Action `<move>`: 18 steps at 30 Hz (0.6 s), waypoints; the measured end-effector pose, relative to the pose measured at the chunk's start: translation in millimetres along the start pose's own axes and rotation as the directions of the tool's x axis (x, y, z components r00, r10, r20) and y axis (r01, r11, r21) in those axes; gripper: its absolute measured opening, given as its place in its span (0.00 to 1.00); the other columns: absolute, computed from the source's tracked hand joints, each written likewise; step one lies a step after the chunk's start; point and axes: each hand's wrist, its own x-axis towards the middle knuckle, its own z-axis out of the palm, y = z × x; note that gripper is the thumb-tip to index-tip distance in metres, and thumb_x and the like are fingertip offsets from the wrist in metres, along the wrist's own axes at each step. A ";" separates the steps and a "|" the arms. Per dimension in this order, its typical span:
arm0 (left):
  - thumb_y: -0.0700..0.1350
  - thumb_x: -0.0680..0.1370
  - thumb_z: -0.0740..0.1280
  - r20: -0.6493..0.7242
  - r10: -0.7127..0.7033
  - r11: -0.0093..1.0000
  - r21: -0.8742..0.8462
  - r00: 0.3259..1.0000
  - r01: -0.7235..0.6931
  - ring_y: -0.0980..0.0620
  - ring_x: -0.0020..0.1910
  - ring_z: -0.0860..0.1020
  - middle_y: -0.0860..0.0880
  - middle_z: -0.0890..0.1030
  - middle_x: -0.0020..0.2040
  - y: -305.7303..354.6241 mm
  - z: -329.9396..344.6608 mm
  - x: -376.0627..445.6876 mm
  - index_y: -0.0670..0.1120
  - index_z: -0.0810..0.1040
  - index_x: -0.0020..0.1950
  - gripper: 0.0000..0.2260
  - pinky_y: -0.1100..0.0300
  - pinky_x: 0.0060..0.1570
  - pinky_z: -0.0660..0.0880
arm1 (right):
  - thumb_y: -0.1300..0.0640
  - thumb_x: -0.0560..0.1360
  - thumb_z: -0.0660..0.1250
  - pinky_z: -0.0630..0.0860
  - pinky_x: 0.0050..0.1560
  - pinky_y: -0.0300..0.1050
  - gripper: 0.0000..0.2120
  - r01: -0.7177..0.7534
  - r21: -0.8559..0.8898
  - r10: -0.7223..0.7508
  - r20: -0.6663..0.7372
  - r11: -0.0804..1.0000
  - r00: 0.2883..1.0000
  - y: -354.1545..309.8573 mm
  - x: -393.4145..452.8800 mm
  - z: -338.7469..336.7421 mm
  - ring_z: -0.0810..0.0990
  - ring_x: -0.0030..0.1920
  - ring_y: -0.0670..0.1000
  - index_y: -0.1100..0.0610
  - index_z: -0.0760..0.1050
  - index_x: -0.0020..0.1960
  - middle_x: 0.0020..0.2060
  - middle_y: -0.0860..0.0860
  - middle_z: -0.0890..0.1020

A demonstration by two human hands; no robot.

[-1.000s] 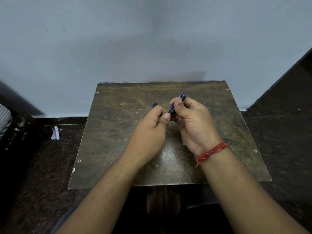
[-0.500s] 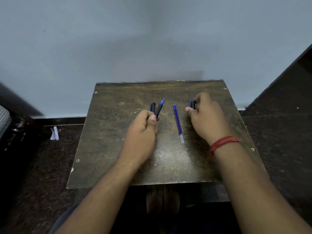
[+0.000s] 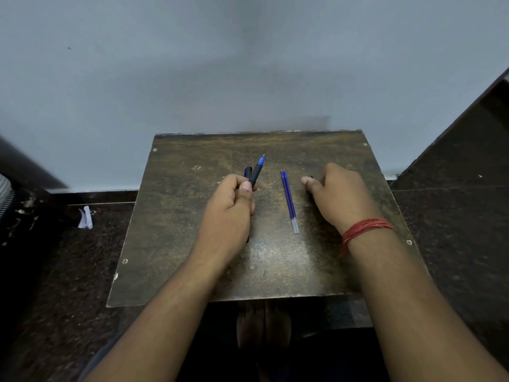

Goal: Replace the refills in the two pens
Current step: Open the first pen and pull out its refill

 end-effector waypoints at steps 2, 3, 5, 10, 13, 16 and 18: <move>0.50 0.85 0.56 0.012 -0.001 1.000 -0.004 1.000 0.001 0.55 0.29 0.67 0.51 0.74 0.36 -0.4 -0.6 -0.2 0.48 0.75 0.49 0.12 0.54 0.31 0.66 | 0.41 0.81 0.60 0.67 0.36 0.46 0.17 0.068 0.073 -0.057 -0.148 0.995 0.987 -3.7 -3.7 -7.7 0.76 0.39 0.53 0.55 0.71 0.47 0.39 0.53 0.78; 0.50 0.85 0.56 0.018 0.000 1.000 -0.006 1.000 0.000 0.55 0.29 0.67 0.51 0.74 0.36 -0.9 -0.7 -0.3 0.47 0.75 0.50 0.12 0.54 0.31 0.65 | 0.42 0.81 0.60 0.66 0.34 0.44 0.16 0.112 0.164 -0.076 -0.210 0.980 0.975 -7.7 -7.3 -11.9 0.75 0.38 0.51 0.54 0.72 0.46 0.37 0.50 0.77; 0.51 0.85 0.56 0.027 0.003 1.000 -0.016 1.000 -0.002 0.54 0.29 0.67 0.50 0.74 0.36 -2.5 -0.6 0.3 0.46 0.76 0.50 0.13 0.54 0.31 0.65 | 0.42 0.81 0.60 0.69 0.34 0.42 0.16 0.164 0.421 -0.080 -0.211 0.892 0.974 -18.9 -15.4 -14.3 0.76 0.36 0.47 0.54 0.73 0.45 0.36 0.50 0.78; 0.56 0.80 0.57 0.057 0.019 0.997 -0.072 0.998 -0.015 0.55 0.25 0.64 0.50 0.73 0.33 -6.1 4.4 3.0 0.49 0.74 0.44 0.13 0.56 0.30 0.61 | 0.46 0.78 0.69 0.72 0.32 0.41 0.17 0.037 0.795 -0.156 0.072 0.606 0.985 -42.6 -33.5 7.9 0.75 0.34 0.48 0.61 0.77 0.45 0.35 0.53 0.80; 0.56 0.79 0.57 0.094 0.020 0.998 -0.066 0.995 -0.014 0.57 0.24 0.64 0.53 0.74 0.32 -6.8 6.4 2.7 0.52 0.73 0.43 0.12 0.56 0.30 0.61 | 0.54 0.76 0.72 0.69 0.29 0.37 0.10 0.016 0.872 -0.164 0.074 0.490 0.984 -44.5 -32.1 11.8 0.74 0.32 0.48 0.60 0.77 0.43 0.32 0.50 0.78; 0.56 0.80 0.57 0.116 0.023 0.999 -0.050 0.993 -0.018 0.56 0.26 0.66 0.53 0.74 0.32 -6.1 6.9 1.6 0.51 0.74 0.43 0.13 0.55 0.30 0.62 | 0.55 0.76 0.73 0.71 0.32 0.40 0.08 -0.018 0.908 -0.147 0.087 0.419 0.985 -39.4 -29.4 12.2 0.75 0.32 0.47 0.59 0.78 0.44 0.32 0.51 0.80; 0.56 0.80 0.57 0.126 0.021 0.999 -0.041 0.992 -0.016 0.56 0.27 0.66 0.53 0.73 0.32 -5.9 7.3 0.8 0.50 0.74 0.44 0.13 0.55 0.30 0.62 | 0.56 0.76 0.73 0.73 0.33 0.43 0.07 -0.036 0.929 -0.157 0.100 0.368 0.983 -38.0 -28.9 13.1 0.77 0.31 0.46 0.59 0.78 0.44 0.32 0.51 0.81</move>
